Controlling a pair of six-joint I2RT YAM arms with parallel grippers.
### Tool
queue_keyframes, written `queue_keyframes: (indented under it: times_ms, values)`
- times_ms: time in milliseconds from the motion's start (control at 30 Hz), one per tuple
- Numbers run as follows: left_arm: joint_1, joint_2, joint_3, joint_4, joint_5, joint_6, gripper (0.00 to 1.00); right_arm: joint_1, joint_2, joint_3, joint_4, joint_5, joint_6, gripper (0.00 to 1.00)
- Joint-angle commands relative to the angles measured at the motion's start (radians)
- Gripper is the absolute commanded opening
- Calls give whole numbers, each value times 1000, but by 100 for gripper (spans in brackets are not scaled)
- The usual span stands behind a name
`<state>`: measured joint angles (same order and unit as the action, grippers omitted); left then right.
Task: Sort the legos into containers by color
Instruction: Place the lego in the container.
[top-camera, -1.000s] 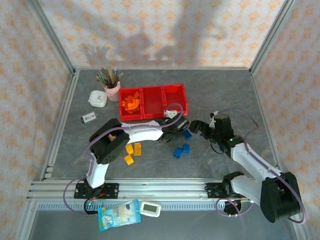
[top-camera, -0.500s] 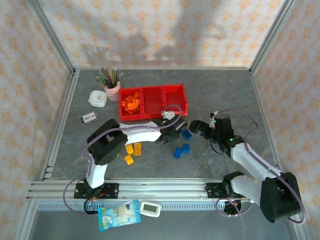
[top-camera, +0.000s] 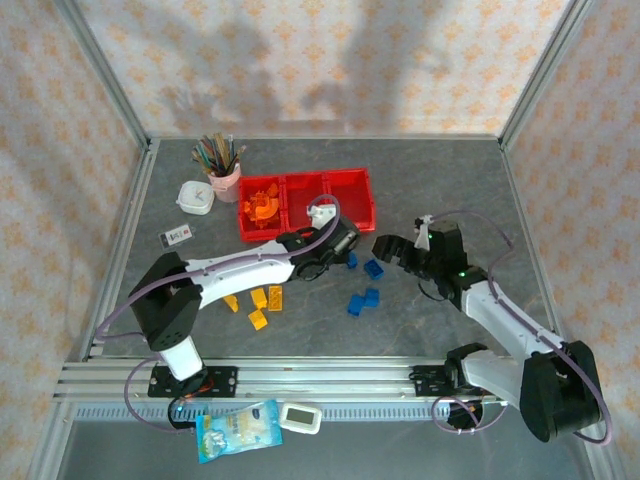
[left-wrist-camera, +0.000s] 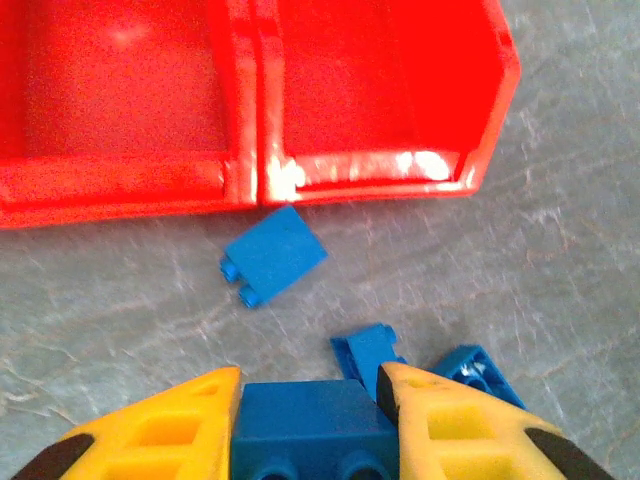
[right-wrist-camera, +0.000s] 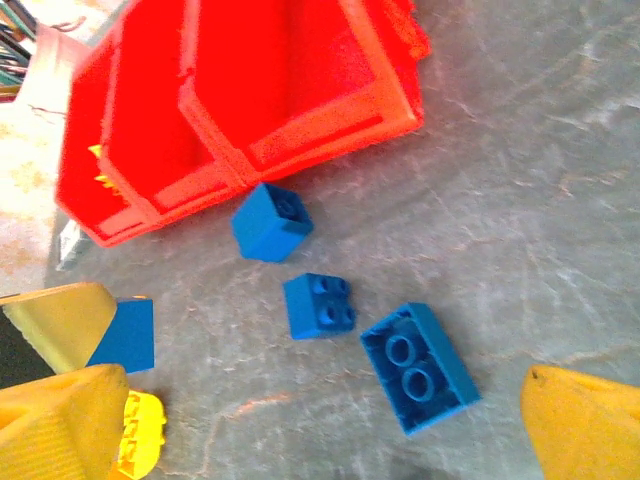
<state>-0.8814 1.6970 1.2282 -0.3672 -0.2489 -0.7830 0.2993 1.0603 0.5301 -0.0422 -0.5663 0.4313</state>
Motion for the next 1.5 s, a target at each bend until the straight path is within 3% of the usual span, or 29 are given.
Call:
queue_keyframes:
  times_ms: [0, 200, 533, 800, 967, 1200, 1467]
  values:
    - [55, -20, 55, -62, -74, 78, 27, 53, 37, 61, 71, -14, 15, 100]
    - [163, 43, 155, -62, -64, 162, 27, 136, 115, 122, 120, 24, 36, 100]
    - [304, 331, 419, -57, -43, 267, 27, 138, 138, 133, 120, 54, 45, 100]
    - [357, 497, 581, -56, -31, 299, 27, 137, 126, 134, 92, 80, 32, 100]
    - [377, 529, 589, -41, 5, 296, 30, 138, 126, 145, 82, 84, 26, 100]
    - [380, 537, 610, -74, 20, 315, 46, 136, 126, 157, 74, 86, 23, 100]
    - [377, 457, 594, -139, 55, 300, 48, 136, 91, 159, 58, 97, 19, 100]
